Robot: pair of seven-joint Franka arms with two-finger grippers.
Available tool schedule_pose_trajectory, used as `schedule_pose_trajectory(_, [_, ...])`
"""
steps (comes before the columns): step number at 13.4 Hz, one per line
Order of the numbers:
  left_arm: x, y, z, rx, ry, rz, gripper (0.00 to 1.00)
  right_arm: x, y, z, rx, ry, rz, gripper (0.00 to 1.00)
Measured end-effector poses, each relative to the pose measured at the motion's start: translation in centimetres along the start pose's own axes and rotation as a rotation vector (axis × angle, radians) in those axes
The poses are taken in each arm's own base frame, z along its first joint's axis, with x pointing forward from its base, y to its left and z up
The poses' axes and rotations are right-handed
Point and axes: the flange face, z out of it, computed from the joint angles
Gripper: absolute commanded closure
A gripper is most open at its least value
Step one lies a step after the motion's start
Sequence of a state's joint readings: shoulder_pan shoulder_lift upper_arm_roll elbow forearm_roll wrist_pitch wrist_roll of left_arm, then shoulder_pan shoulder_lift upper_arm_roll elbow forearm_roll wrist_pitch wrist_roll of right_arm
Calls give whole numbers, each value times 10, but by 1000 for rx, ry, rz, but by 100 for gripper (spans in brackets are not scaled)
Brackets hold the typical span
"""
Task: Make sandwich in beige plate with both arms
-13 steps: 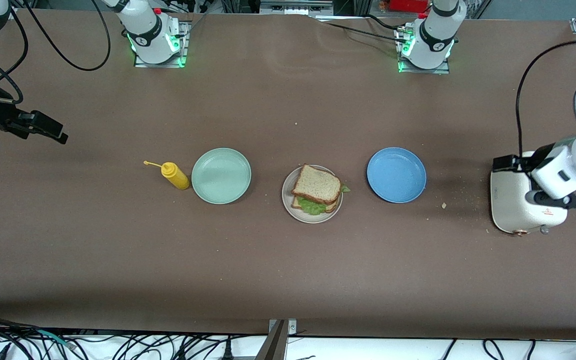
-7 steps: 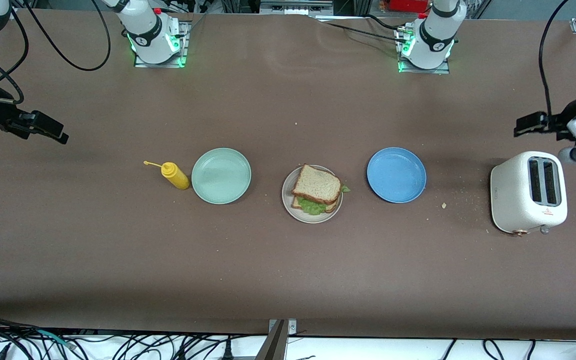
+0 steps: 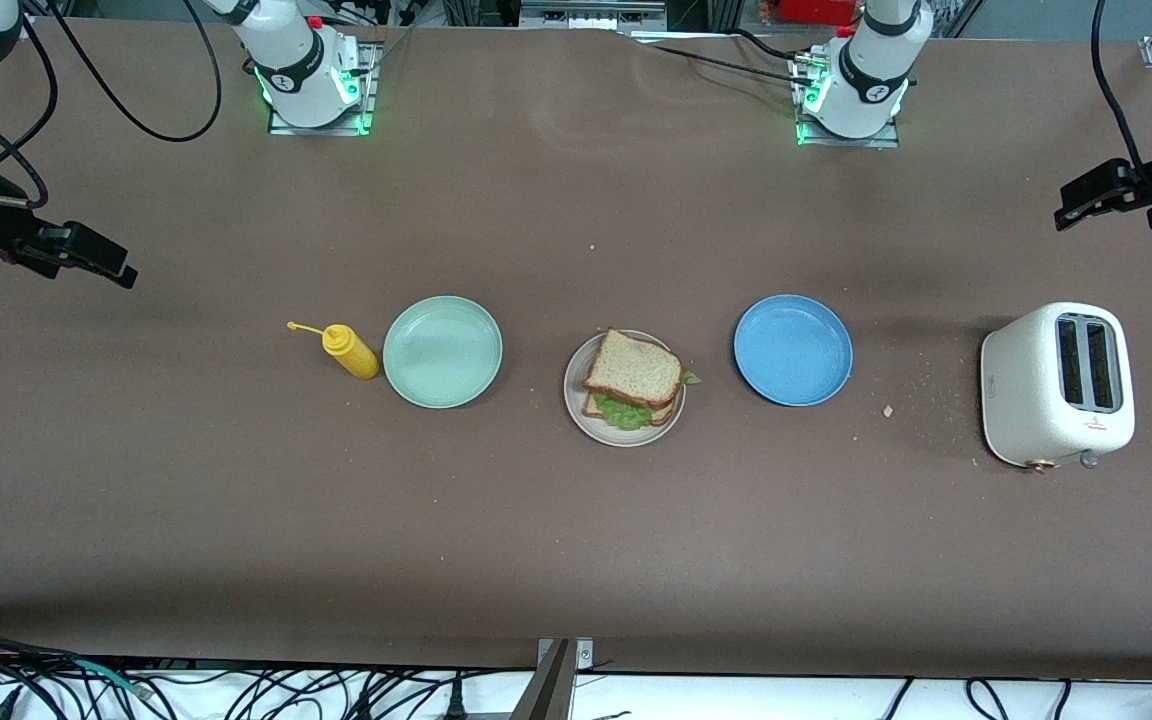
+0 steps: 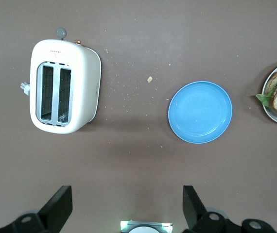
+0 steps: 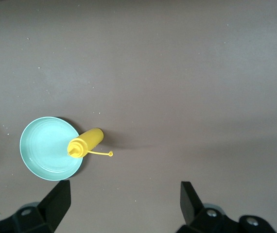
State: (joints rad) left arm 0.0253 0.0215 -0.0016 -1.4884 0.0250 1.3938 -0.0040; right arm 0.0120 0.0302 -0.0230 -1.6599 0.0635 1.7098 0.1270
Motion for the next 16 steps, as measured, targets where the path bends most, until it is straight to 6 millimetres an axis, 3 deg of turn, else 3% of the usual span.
schedule_pose_trajectory(7, [-4,6,-12,1,54,4,0,0,0,0,0,0,0,0])
schedule_pose_trajectory(16, [13,17,6,3,38,23,0,0,-1,0,0,-1,-2,0])
